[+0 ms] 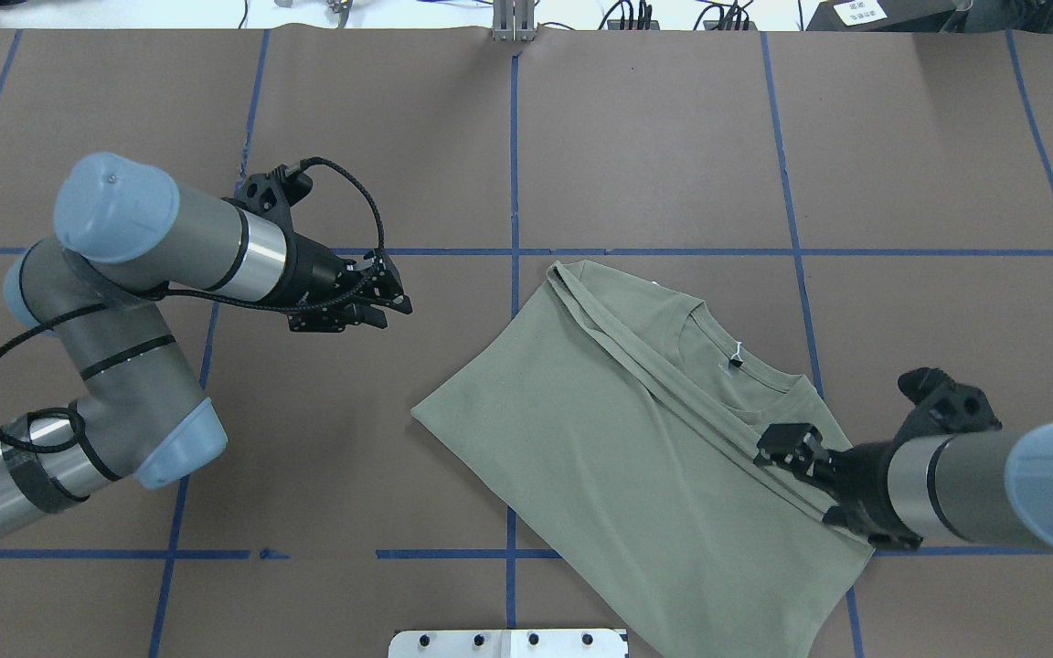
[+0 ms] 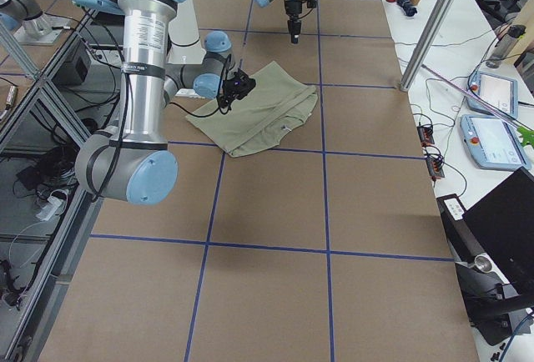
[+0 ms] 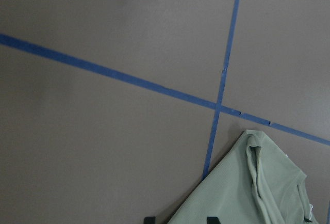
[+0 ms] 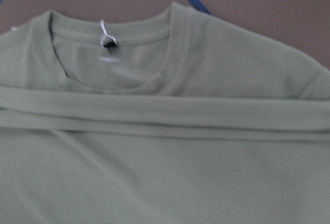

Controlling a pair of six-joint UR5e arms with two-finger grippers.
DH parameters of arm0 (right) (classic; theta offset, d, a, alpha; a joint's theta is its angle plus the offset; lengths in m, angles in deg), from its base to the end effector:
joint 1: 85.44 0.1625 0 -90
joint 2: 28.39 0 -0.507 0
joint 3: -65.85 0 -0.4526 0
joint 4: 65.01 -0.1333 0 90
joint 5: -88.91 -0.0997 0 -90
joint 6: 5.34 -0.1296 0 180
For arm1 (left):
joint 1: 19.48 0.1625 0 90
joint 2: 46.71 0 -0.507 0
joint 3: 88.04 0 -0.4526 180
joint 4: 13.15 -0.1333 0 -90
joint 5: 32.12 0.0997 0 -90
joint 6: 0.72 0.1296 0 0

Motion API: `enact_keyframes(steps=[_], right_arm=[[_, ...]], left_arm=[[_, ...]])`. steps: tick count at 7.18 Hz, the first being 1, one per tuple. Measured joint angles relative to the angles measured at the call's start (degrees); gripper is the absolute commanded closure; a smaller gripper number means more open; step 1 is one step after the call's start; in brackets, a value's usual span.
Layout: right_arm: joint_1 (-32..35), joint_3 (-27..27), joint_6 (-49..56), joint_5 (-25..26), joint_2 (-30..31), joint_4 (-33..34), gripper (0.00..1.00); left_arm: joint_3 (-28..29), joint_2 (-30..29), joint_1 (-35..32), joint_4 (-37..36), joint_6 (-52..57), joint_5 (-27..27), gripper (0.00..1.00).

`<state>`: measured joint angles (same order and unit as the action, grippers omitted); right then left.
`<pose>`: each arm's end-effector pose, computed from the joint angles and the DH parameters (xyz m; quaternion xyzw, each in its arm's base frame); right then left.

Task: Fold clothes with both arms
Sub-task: 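Raise the right gripper off the shirt while the left gripper holds a corner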

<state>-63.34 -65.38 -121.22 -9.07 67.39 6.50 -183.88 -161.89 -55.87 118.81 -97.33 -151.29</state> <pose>-0.4014 -0.2875 0.3994 -0.0769 -0.4501 0.3327 0.8251 0.5549 -0.4961 0.3259 -0.0478 0.6082 -0.1458 0.7788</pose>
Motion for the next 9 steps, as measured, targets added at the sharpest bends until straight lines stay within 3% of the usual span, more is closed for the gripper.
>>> enact_keyframes(steps=[2,4,7,9], right_arm=[[11.5,8.0,12.1,-4.3,-6.6,-0.1,0.0],[20.3,12.2,21.8,-11.5,-8.8,-0.5,0.0],[22.9,15.3,24.0,-13.1,-10.9,-0.8,0.0],[23.0,15.6,23.8,-13.1,-11.2,-0.8,0.0]], left_arm=[[-0.2,0.0,5.6,-2.9,-4.4,4.7,0.54],[-0.3,-0.8,9.8,-8.8,-6.2,9.6,0.54],[-0.9,-2.4,11.5,-17.1,-6.5,11.1,0.54],[-1.0,-2.4,11.7,-18.2,-6.5,11.2,0.56]])
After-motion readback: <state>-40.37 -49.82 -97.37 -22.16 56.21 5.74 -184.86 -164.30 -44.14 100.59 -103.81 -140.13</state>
